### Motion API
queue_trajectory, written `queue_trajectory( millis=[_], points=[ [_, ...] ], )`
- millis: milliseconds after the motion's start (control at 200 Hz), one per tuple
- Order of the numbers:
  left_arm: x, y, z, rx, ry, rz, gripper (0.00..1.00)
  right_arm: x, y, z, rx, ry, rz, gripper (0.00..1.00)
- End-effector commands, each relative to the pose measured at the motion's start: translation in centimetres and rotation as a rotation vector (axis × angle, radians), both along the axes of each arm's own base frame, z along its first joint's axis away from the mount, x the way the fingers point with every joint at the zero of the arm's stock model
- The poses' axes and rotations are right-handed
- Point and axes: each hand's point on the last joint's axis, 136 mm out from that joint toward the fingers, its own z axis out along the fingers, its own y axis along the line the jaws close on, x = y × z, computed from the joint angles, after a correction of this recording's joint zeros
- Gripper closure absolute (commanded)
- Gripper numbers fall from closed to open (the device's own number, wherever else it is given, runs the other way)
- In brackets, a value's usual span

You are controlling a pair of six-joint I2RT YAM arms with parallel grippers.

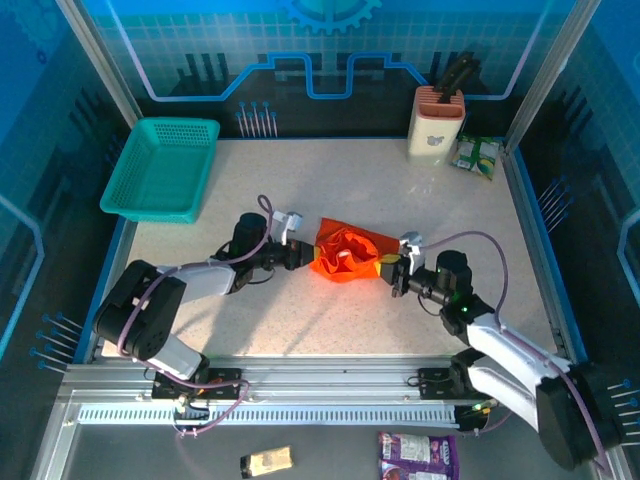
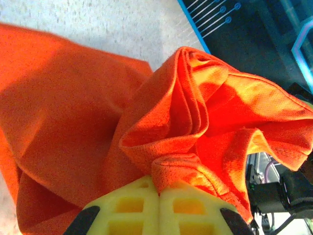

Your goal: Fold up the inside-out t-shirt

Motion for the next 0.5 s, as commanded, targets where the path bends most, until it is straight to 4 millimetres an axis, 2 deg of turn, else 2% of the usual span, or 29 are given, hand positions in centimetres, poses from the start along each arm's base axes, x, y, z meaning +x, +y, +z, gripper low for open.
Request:
queue_trajectory(
  millis=[0,110,210,495],
  points=[
    [-1.5,0.7,-0.8,0.027,0.039,0.006,1.0,-1.3,-1.8,-3.7,-0.025,0.193,-0.131,1.0],
    [-2.3,1.3,-0.9,0.044,0.032,0.016,1.0,-2.1,-2.6,-4.5,0.005,0.253,-0.198,1.0],
    [-2.3,1.7,-0.8,0.073,0.018,0.027,1.0,-2.0,-3.3,-4.8,0.017,0.283,-0.254,1.0],
    [0.9,1.0,1.5,0.116,-0.043,0.03,1.0,0.4,-4.1,-4.6,-0.001,0.379,-0.341,1.0]
  ],
)
